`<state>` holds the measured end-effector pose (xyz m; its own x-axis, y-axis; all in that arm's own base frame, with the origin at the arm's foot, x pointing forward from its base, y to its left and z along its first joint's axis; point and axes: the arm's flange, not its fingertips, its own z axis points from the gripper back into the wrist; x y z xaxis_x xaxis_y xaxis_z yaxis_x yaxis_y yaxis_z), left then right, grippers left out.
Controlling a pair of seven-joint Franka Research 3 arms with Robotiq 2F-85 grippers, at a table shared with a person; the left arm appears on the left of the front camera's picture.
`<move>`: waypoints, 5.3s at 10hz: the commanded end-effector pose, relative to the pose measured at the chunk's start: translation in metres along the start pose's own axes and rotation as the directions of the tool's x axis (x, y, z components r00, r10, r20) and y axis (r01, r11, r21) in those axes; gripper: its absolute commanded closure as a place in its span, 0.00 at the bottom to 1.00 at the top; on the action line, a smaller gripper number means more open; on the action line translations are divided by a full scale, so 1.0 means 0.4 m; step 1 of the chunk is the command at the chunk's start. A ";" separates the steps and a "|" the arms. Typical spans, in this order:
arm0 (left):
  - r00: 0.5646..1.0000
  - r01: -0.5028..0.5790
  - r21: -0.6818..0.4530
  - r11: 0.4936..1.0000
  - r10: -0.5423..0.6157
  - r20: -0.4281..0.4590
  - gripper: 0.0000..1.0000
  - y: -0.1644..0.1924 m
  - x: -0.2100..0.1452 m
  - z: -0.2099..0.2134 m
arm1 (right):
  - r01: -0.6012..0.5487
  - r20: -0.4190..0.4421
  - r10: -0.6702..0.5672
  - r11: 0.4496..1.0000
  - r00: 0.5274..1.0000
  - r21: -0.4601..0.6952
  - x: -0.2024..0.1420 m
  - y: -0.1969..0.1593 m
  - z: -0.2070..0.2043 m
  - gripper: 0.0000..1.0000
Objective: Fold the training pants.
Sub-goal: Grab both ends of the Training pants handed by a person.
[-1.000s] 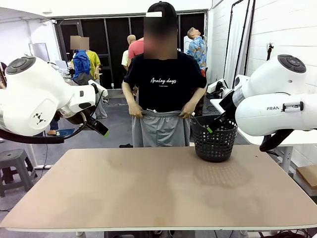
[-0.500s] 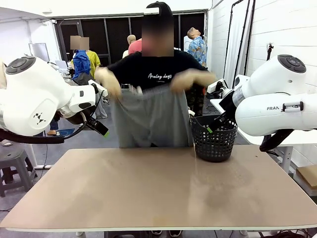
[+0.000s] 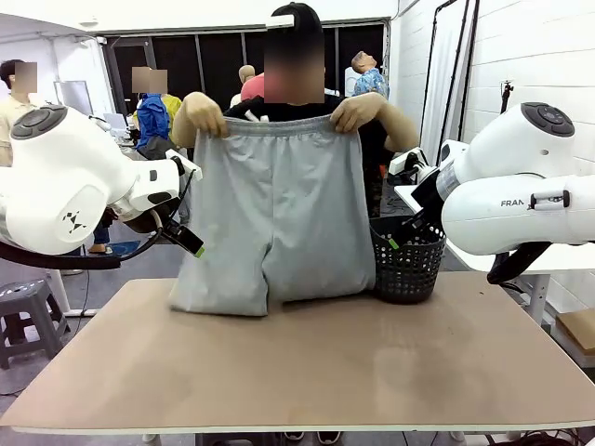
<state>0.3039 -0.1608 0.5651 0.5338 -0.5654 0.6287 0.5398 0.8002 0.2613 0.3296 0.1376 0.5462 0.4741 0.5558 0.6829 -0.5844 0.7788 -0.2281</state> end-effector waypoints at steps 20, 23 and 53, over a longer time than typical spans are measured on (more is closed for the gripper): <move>1.000 0.004 0.003 1.000 -0.004 0.002 0.00 0.001 0.001 0.002 | -0.001 0.000 0.001 1.000 1.000 0.000 0.000 0.001 -0.001 0.00; 1.000 0.004 0.003 1.000 -0.004 0.002 0.00 0.001 0.001 0.002 | -0.001 0.000 0.001 1.000 1.000 0.000 0.000 0.001 -0.001 0.00; 1.000 0.004 0.003 1.000 -0.004 0.002 0.00 0.001 0.001 0.002 | -0.001 0.000 0.001 1.000 1.000 0.000 0.000 0.001 -0.001 0.00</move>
<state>0.3039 -0.1608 0.5651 0.5338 -0.5654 0.6288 0.5398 0.8002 0.2613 0.3296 0.1376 0.5462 0.4741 0.5558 0.6829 -0.5844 0.7788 -0.2281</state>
